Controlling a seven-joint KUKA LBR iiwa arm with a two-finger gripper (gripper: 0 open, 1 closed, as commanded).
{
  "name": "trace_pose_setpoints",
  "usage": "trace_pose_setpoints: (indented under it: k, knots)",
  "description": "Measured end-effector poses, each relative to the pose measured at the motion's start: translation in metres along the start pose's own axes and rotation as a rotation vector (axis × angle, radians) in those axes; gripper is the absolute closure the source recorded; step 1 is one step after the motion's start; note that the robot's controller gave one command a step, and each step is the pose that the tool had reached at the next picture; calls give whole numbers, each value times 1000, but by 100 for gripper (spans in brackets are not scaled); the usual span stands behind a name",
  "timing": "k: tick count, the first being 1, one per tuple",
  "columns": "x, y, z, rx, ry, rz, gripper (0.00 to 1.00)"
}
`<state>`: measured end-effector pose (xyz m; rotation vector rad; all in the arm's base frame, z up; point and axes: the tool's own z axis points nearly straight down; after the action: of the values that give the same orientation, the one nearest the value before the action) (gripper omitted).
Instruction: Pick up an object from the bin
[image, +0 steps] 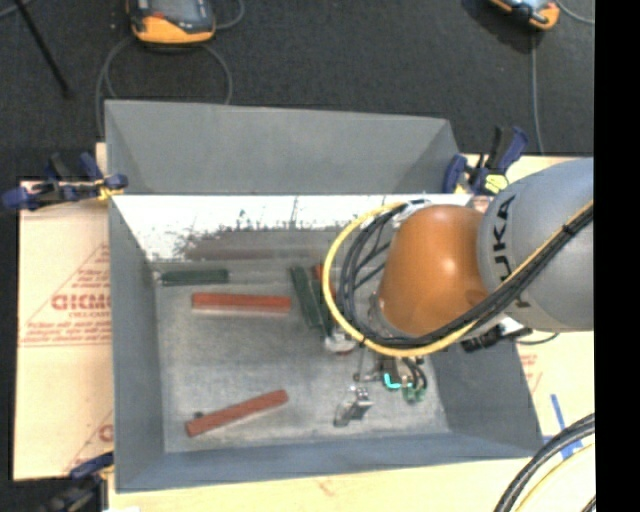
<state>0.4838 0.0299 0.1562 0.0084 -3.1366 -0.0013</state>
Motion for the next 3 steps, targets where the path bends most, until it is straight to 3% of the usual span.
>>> trace_pose_setpoints:
  k: [1,2,3]
  knots:
    - [-2,0,-3,0,-7,1,0]
    - [-15,70,77,-2,-12,-6,100]
    - [-15,70,77,-2,-12,-5,100]
